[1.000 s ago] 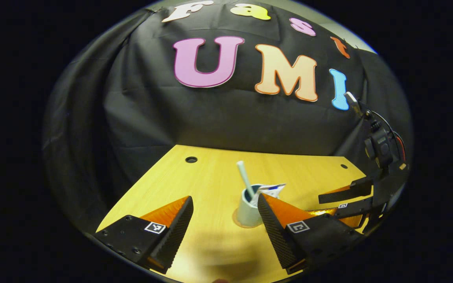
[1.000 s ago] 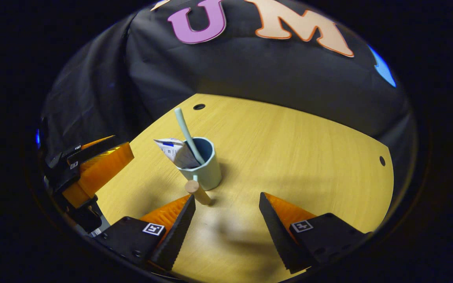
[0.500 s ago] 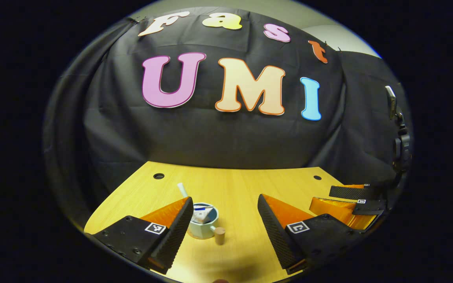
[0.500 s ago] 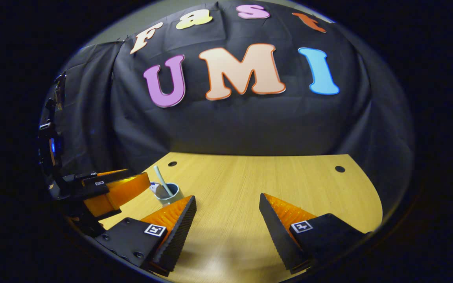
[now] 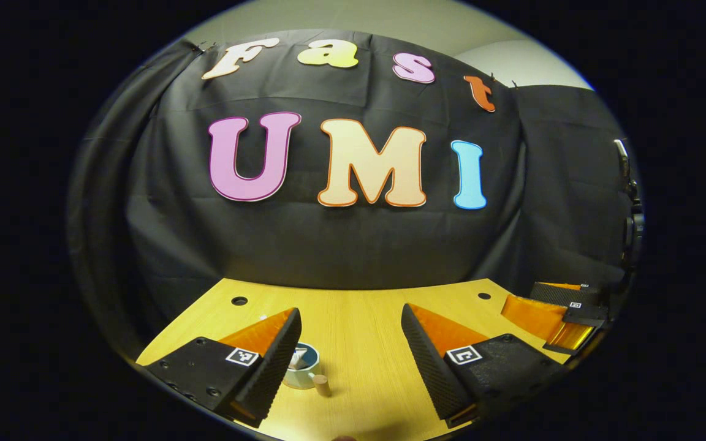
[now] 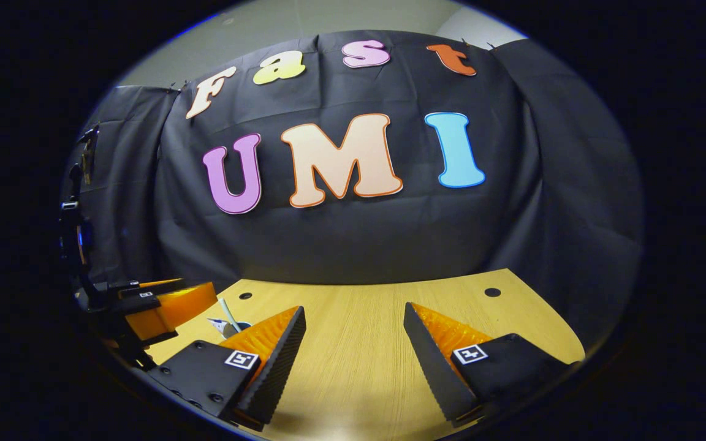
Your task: Put the toothbrush and toothpaste on the desktop into the cup, then pick up the cup and place it on the coaster on the desktop.
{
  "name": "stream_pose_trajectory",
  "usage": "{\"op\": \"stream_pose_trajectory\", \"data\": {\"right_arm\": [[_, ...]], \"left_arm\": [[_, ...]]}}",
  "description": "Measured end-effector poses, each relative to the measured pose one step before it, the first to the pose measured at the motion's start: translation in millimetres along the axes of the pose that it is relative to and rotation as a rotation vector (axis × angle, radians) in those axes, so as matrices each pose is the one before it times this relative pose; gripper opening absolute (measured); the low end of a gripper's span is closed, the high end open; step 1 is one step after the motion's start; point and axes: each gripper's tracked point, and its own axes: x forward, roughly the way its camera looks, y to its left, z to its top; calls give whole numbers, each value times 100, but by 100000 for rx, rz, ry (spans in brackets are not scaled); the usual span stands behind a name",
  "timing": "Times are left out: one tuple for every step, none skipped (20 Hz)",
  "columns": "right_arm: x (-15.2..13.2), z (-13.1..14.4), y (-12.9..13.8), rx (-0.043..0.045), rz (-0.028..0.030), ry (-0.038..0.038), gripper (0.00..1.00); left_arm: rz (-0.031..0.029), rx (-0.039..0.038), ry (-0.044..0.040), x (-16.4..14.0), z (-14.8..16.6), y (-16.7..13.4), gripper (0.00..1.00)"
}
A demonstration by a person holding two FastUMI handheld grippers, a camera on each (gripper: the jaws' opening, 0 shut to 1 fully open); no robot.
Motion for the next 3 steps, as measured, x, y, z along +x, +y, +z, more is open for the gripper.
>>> {"op": "stream_pose_trajectory", "data": {"right_arm": [[-266, 187, 86, 247, 327, -453, 99], [-199, 230, 118, 73, 75, -590, 99], [-124, 212, -140, 146, -85, -888, 99]], "left_arm": [[287, 144, -426, -144, 6, 57, 95], [57, 19, -614, -81, 182, 90, 95], [595, 14, -390, -72, 101, 235, 95]]}}
